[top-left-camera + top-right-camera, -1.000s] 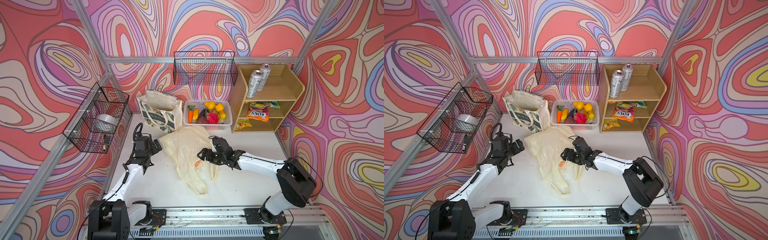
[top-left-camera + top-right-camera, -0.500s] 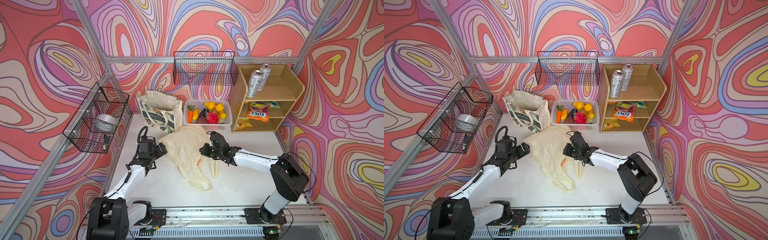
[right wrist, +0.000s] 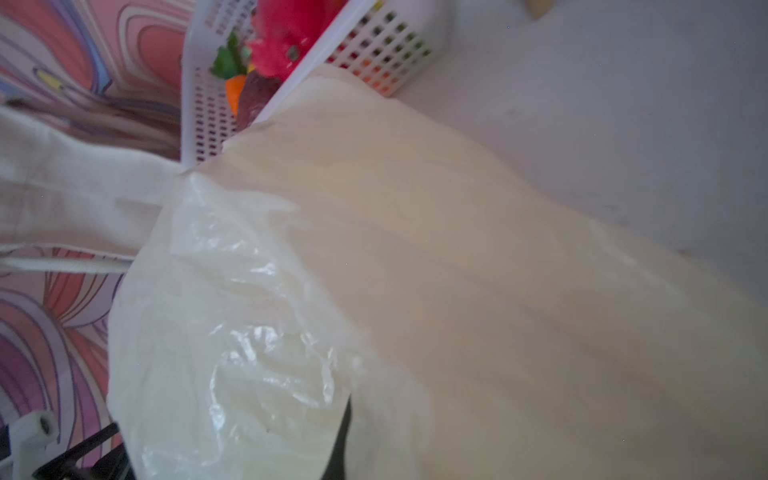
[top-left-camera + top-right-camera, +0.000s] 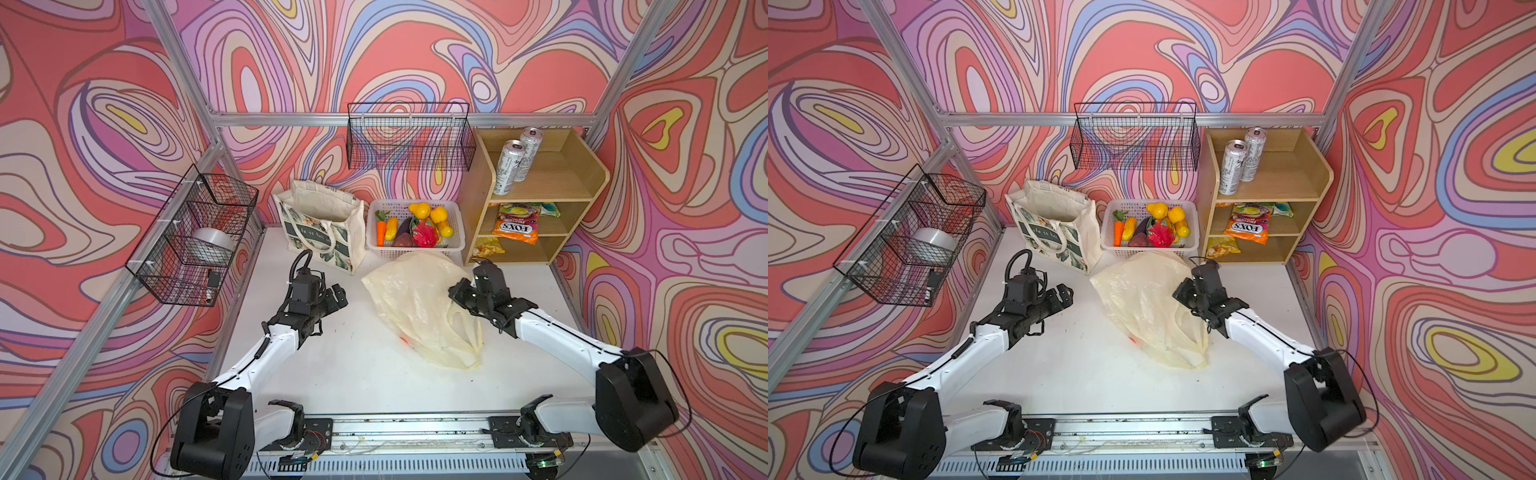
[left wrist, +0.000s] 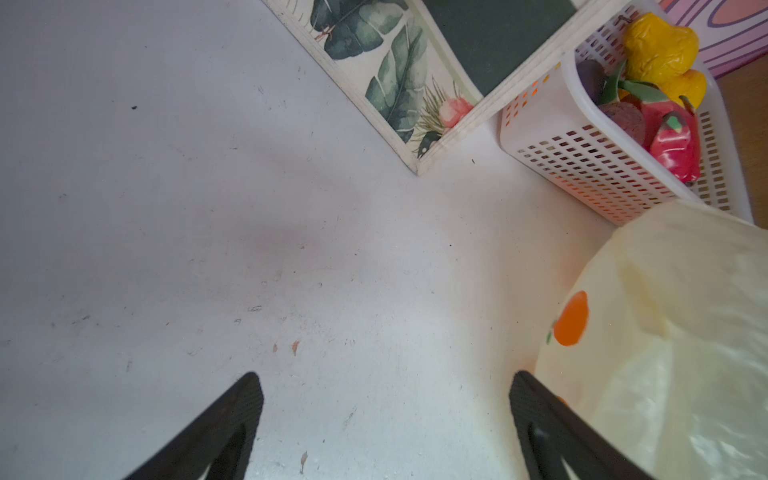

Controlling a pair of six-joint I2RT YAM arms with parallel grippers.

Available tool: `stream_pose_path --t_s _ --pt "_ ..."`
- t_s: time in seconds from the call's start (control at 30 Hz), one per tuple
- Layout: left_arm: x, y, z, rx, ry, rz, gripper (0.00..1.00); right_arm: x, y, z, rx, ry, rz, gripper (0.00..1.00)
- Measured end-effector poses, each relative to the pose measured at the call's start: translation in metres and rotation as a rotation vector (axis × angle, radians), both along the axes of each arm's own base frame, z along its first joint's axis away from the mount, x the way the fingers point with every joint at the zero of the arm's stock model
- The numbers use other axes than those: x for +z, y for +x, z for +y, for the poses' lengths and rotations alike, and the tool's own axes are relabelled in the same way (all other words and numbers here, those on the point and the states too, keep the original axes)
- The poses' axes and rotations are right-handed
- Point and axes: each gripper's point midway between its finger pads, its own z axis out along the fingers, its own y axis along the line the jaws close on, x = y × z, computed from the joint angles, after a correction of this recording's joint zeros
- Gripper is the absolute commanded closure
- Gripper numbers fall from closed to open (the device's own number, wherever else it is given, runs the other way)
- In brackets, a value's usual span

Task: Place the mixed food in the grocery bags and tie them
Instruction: 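Grasp the cream plastic bag with the right gripper and drag it toward the shelf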

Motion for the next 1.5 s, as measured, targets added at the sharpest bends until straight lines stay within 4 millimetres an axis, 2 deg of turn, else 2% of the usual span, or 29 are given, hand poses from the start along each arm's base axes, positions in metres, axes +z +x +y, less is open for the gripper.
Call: stream_pose_path --t_s 0.1,0.23,0.37,0.5,0.6,0.7,0.77,0.8,0.93,1.0,1.13,1.27,1.4,1.5 --pt "-0.003 0.0 -0.004 -0.007 -0.004 0.008 0.04 -0.005 -0.011 -0.062 -0.166 -0.033 0.043 1.0" --pt "-0.005 0.001 -0.009 -0.014 -0.009 0.015 0.05 -0.007 -0.022 -0.134 -0.365 -0.05 0.085 1.0" --pt "-0.002 0.005 -0.013 -0.023 -0.012 0.008 0.05 -0.016 -0.035 -0.203 -0.571 -0.055 0.14 1.0" --pt "0.002 0.006 -0.016 -0.029 -0.017 -0.002 0.04 -0.026 -0.034 -0.247 -0.686 -0.045 0.195 1.0" --pt "0.004 0.007 -0.017 -0.029 -0.022 -0.007 0.04 -0.03 -0.023 -0.268 -0.722 -0.046 0.214 1.0" --pt "0.005 0.008 -0.018 -0.03 -0.022 -0.009 0.05 -0.03 -0.012 -0.279 -0.731 -0.05 0.209 1.0" --pt "0.005 0.008 -0.019 -0.033 -0.023 -0.01 0.05 -0.029 -0.007 -0.28 -0.72 -0.049 0.199 1.0" --pt "0.005 0.008 -0.019 -0.034 -0.023 -0.011 0.05 -0.029 -0.006 -0.279 -0.713 -0.047 0.196 0.96" --pt "0.009 0.01 -0.02 -0.034 -0.025 -0.017 0.05 -0.026 -0.002 -0.274 -0.681 -0.026 0.178 0.58" --pt "0.015 0.013 -0.02 -0.035 -0.027 -0.026 0.05 -0.024 -0.002 -0.271 -0.667 -0.021 0.17 0.47" --pt "0.033 0.018 -0.022 -0.037 -0.033 -0.051 0.04 -0.015 -0.005 -0.265 -0.638 -0.023 0.142 0.33" --pt "0.058 0.023 -0.023 -0.038 -0.039 -0.085 0.04 -0.001 -0.006 -0.261 -0.612 -0.024 0.106 0.24" --pt "0.081 0.025 -0.024 -0.042 -0.04 -0.117 0.04 0.004 -0.011 -0.256 -0.598 -0.018 0.113 0.16" --pt "0.091 0.023 -0.022 -0.035 -0.036 -0.126 0.04 0.007 -0.018 -0.253 -0.603 -0.01 0.134 0.03"
